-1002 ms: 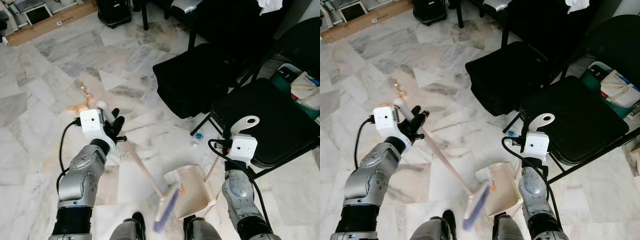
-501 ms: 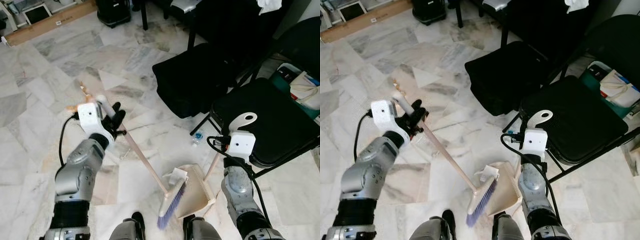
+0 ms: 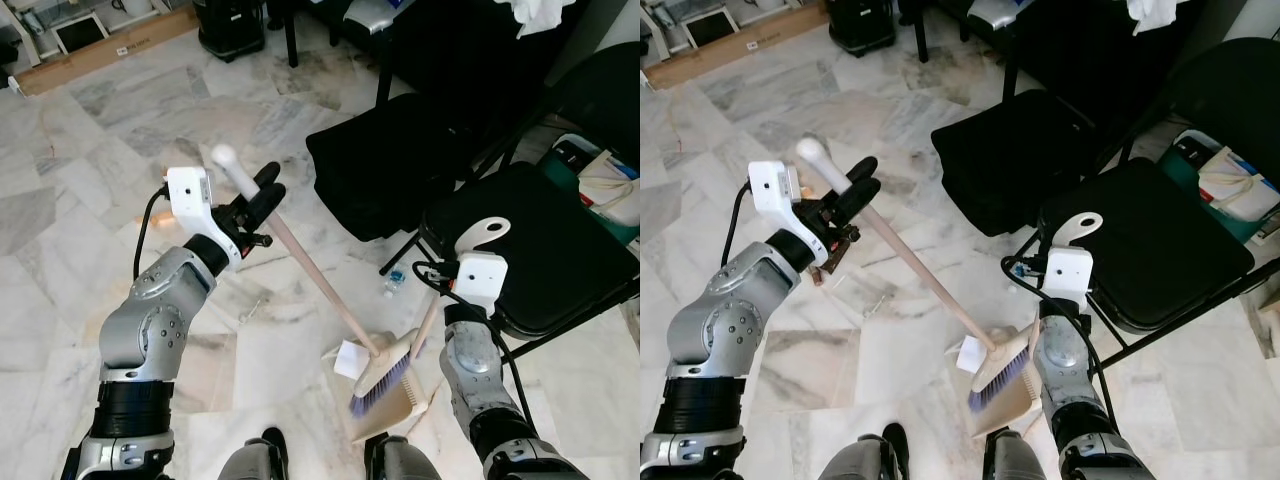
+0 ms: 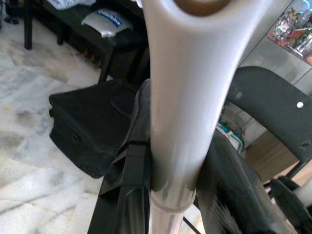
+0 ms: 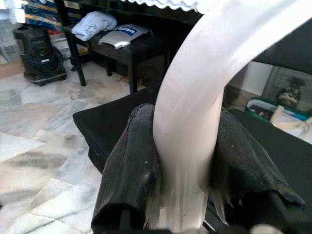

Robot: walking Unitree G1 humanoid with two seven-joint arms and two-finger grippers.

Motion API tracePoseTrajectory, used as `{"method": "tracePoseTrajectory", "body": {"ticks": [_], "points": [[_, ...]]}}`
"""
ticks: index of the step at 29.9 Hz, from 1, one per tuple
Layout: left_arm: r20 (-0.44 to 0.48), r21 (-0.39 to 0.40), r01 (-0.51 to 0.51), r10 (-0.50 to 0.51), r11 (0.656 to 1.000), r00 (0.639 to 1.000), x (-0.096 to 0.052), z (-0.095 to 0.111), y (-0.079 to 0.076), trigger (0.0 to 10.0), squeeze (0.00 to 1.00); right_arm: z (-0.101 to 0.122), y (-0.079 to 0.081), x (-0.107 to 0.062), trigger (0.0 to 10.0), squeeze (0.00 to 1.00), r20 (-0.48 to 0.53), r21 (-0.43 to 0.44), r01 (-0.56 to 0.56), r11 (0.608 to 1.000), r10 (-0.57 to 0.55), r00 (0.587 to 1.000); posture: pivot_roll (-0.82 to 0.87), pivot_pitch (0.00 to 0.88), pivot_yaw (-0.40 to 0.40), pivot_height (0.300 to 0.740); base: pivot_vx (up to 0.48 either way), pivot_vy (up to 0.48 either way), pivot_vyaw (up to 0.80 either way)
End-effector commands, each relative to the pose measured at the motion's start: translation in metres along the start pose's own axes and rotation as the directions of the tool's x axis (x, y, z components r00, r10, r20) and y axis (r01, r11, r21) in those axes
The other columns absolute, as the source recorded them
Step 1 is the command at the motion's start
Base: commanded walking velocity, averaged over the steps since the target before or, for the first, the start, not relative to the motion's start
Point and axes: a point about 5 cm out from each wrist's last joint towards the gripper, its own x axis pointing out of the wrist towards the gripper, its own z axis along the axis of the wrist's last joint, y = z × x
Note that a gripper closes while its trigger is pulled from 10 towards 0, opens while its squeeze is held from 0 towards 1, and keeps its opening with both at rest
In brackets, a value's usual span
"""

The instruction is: Sweep floor

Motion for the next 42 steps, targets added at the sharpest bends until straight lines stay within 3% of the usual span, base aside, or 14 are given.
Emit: {"method": "tracePoseTrajectory", "body": {"ticks": [1,8,9,11,15,18,24,34,39,40,41,42], "points": [[0.064,0.026,-0.035,0.034,0.999,0.997,0.001,0.013,0.005,10.0,0.00,0.001,-0.001,0.001,10.0,0.00,0.000,0.034,0.025,0.999,-0.025,1.000,0.09,0.148,0.035,0.740,0.000,0.000,0.00],[0.185,0.086,-0.281,0.262,0.956,0.947,0.001,0.025,0.032,10.0,0.00,0.005,-0.007,0.007,10.0,0.00,0.005,0.066,0.052,0.996,-0.053,0.999,0.07,0.126,0.028,0.740,0.000,0.000,0.00],[0.185,0.086,-0.281,0.262,0.956,0.947,0.001,0.025,0.032,10.0,0.00,0.005,-0.007,0.007,10.0,0.00,0.005,0.066,0.052,0.996,-0.053,0.999,0.07,0.126,0.028,0.740,0.000,0.000,0.00],[0.222,0.104,-0.368,0.340,0.924,0.914,-0.002,0.025,0.038,10.0,0.00,0.007,-0.009,0.009,10.0,0.00,0.014,0.072,0.058,0.996,-0.059,0.998,0.06,0.121,0.023,0.740,0.000,0.000,0.00],[0.245,0.137,-0.411,0.371,0.901,0.896,-0.002,0.021,0.039,10.0,0.00,0.009,-0.012,0.010,10.0,0.00,0.024,0.087,0.067,0.994,-0.069,0.997,0.05,0.120,0.019,0.740,0.000,0.000,0.00],[0.258,0.138,-0.458,0.415,0.878,0.872,-0.002,0.016,0.044,10.0,0.00,0.013,-0.016,0.012,10.0,0.00,0.027,0.170,0.112,0.979,-0.118,0.993,0.04,0.121,0.017,0.740,0.000,0.000,0.00],[0.248,0.166,-0.464,0.419,0.870,0.874,0.005,0.005,0.042,10.0,0.00,0.020,-0.027,0.017,10.0,0.00,0.021,0.325,0.185,0.928,-0.202,0.979,0.01,0.120,0.015,0.740,0.000,0.000,0.00],[0.242,0.178,-0.445,0.399,0.878,0.884,0.009,-0.004,0.037,10.0,0.00,0.018,-0.030,0.016,10.0,0.00,-0.003,0.386,0.190,0.903,-0.205,0.979,0.01,0.124,0.011,0.740,0.000,0.000,0.00],[0.262,0.232,-0.486,0.427,0.843,0.866,0.005,-0.003,0.043,10.0,0.00,0.017,-0.028,0.015,10.0,0.00,-0.004,0.385,0.175,0.906,-0.188,0.982,0.01,0.124,0.011,0.740,0.000,0.000,0.00],[0.309,0.227,-0.530,0.455,0.817,0.835,0.002,0.004,0.047,10.0,0.00,0.018,-0.027,0.015,10.0,0.00,-0.001,0.382,0.167,0.909,-0.181,0.984,0.01,0.124,0.010,0.740,0.000,0.000,0.00],[0.309,0.227,-0.530,0.455,0.817,0.835,0.002,0.004,0.047,10.0,0.00,0.018,-0.027,0.015,10.0,0.00,-0.001,0.382,0.167,0.909,-0.181,0.984,0.01,0.124,0.010,0.740,0.000,0.000,0.00],[0.342,0.210,-0.557,0.473,0.804,0.812,0.001,0.010,0.049,10.0,0.00,0.018,-0.027,0.015,10.0,0.00,0.002,0.377,0.162,0.912,-0.176,0.984,0.00,0.125,0.009,0.740,0.000,0.000,0.00]]}}
